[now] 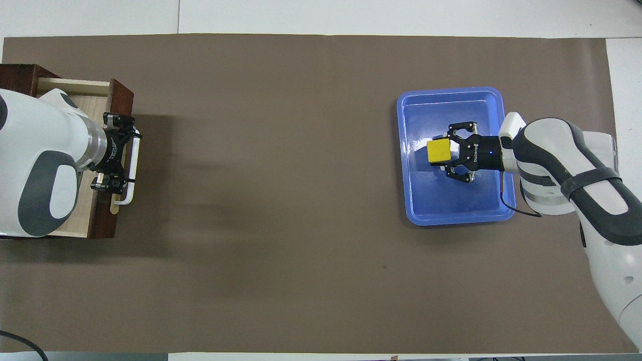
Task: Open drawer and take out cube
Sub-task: 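Lower the cube into the tray and open the right gripper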
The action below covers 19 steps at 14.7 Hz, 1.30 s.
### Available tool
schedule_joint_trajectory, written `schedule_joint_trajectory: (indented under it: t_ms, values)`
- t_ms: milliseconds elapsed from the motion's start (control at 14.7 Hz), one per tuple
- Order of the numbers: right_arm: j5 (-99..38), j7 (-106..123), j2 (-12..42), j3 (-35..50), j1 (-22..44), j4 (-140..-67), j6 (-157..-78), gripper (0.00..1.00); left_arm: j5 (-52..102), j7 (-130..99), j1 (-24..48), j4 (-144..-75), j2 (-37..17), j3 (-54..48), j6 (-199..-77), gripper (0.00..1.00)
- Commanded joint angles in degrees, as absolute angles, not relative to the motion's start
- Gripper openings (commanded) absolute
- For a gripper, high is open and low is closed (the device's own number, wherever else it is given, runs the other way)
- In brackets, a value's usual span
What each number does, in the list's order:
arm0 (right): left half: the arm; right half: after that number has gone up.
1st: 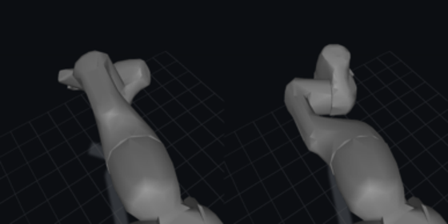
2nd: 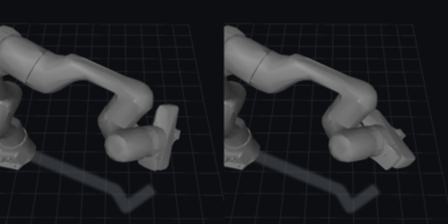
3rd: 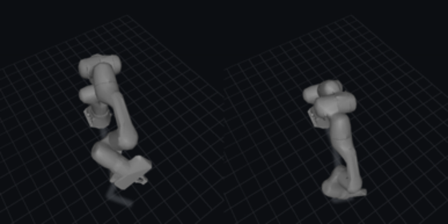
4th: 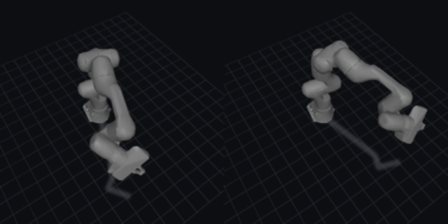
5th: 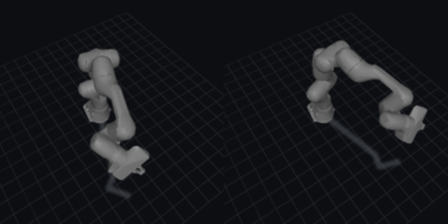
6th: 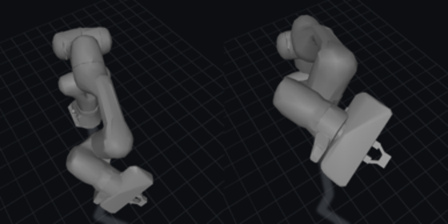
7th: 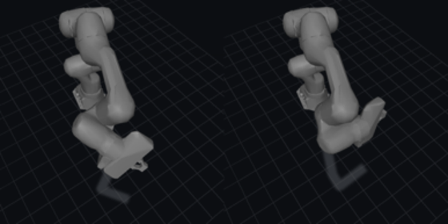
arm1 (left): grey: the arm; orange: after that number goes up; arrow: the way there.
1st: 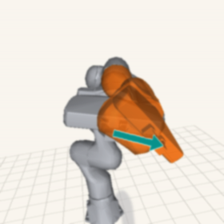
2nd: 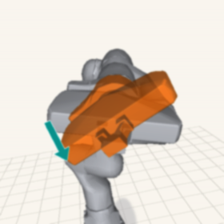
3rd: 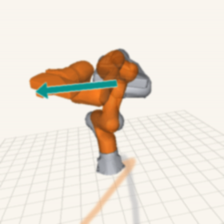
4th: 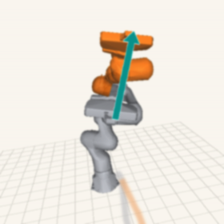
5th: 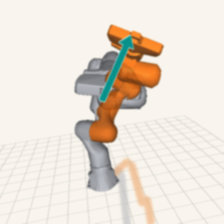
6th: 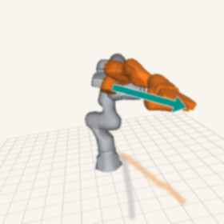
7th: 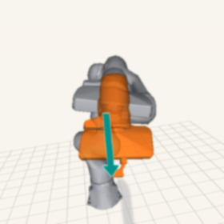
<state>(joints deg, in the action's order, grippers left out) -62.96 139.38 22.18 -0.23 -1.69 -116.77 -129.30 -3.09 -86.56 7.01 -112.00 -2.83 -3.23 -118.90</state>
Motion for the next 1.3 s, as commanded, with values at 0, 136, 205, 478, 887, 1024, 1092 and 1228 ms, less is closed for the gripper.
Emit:
schedule_joint_trajectory:
  t_ms: [0,136,205,478,887,1024,1092,1228]
  values:
    - [-64.1,140.9,22.5,0.2,-2.2,-116.1,-128.2,1.00,-5.0,-87.4,11.6,-108.4,-4.7,-2.0,-116.2,1.00]
    - [-64.1,140.9,22.5,0.2,-2.2,-116.0,-128.2,1.00,-5.0,-87.7,12.0,-108.5,-4.7,-2.0,-116.3,1.00]
    - [-64.1,140.7,22.4,0.3,-2.2,-116.0,-128.1,1.00,-5.0,-87.7,12.0,-108.8,-4.6,-2.0,-116.3,1.00]
    - [-63.9,139.1,22.4,0.2,-2.2,-115.4,-127.0,1.00,-5.1,-86.8,9.0,-110.8,-3.9,-1.7,-118.3,1.00]
    - [-57.8,124.4,15.3,0.0,0.2,-115.6,-127.1,1.00,-5.4,-81.7,1.2,-110.8,-4.0,-1.7,-120.2,1.00]
    - [-52.6,115.8,11.7,0.0,1.7,-115.7,-126.8,1.00,-5.5,-79.6,0.2,-110.7,-4.2,-1.6,-120.3,1.00]
    - [-49.5,110.3,9.8,0.0,2.0,-115.7,-125.8,1.00,-6.4,-79.2,-0.3,-110.3,-4.4,-1.6,-120.2,1.00]
    - [-44.8,99.9,7.0,0.3,2.2,-115.1,-122.1,1.00,-9.3,-79.2,-1.1,-110.0,-4.5,-1.5,-120.2,1.00]
